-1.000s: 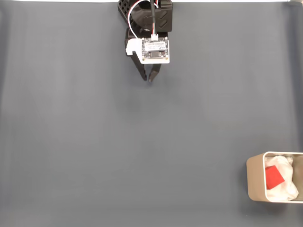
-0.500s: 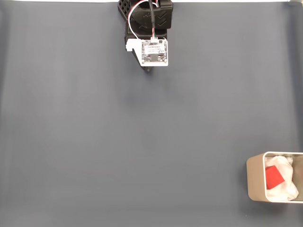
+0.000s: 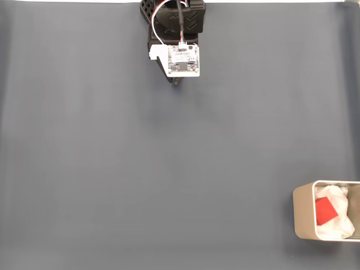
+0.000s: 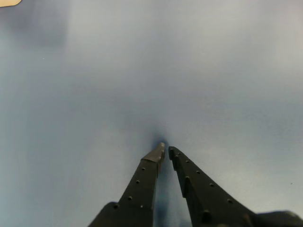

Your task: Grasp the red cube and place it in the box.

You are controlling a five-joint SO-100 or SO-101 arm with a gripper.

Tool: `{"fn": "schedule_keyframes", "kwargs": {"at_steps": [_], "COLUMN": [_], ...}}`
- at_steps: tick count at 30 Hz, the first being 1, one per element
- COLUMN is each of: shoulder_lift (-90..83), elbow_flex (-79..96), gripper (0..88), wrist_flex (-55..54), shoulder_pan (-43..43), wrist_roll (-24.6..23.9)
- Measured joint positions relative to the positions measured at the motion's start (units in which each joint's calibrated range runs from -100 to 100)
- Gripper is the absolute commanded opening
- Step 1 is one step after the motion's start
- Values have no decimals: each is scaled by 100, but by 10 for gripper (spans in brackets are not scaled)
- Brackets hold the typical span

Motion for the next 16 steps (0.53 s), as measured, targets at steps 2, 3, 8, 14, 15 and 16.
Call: {"fn": "schedule_keyframes", "kwargs": {"at_steps": [2, 3, 8, 14, 15, 16], "shoulder_lift": [0, 0, 0, 0, 0, 0], "elbow_flex": [27, 27, 27, 27, 27, 27], "gripper": [0, 0, 0, 0, 0, 0], "wrist_flex": [0, 0, 0, 0, 0, 0], "shoulder_pan": [0, 0, 0, 0, 0, 0], "wrist_roll": [0, 0, 0, 0, 0, 0]}}
